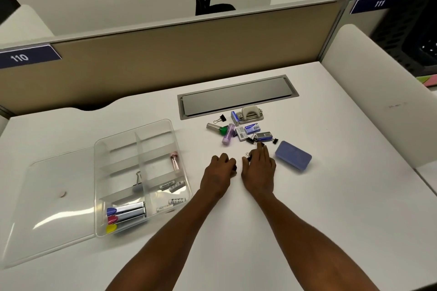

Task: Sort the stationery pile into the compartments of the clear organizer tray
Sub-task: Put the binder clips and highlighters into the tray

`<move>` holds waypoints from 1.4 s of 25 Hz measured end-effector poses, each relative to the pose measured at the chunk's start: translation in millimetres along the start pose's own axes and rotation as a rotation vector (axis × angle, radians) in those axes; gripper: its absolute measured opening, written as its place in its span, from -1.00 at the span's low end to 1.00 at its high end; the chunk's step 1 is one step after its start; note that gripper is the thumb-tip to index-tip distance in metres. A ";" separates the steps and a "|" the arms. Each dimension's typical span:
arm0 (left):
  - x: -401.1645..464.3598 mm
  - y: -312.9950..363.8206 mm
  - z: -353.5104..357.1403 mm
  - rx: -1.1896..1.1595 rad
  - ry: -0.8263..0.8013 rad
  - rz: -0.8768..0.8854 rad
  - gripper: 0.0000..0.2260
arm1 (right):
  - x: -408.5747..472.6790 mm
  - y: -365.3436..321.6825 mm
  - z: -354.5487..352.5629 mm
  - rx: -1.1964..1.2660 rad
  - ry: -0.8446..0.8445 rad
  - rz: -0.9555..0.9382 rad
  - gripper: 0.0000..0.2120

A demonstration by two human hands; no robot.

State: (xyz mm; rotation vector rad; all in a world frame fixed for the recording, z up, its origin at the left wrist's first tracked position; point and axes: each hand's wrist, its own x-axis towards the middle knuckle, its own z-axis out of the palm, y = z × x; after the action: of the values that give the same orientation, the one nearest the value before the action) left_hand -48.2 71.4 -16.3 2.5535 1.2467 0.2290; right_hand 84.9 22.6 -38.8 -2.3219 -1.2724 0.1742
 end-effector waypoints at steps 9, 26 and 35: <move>-33.9 -4.2 -3.2 -0.361 0.104 -0.268 -0.95 | -23.8 0.4 -6.9 0.121 0.054 -0.161 -0.92; -68.4 14.8 -5.4 -1.203 0.198 -0.905 -0.93 | -72.8 -18.8 -37.6 1.108 -0.215 0.617 -0.84; -76.8 18.0 -9.3 -1.173 0.263 -0.935 -0.98 | -88.6 -25.2 -36.7 0.562 -0.382 0.294 -0.85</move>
State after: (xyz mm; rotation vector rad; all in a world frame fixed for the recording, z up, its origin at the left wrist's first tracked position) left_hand -84.3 2.0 -2.9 0.8772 1.5660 0.7821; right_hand 28.5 -51.7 -5.2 -2.0088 -0.8736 0.9791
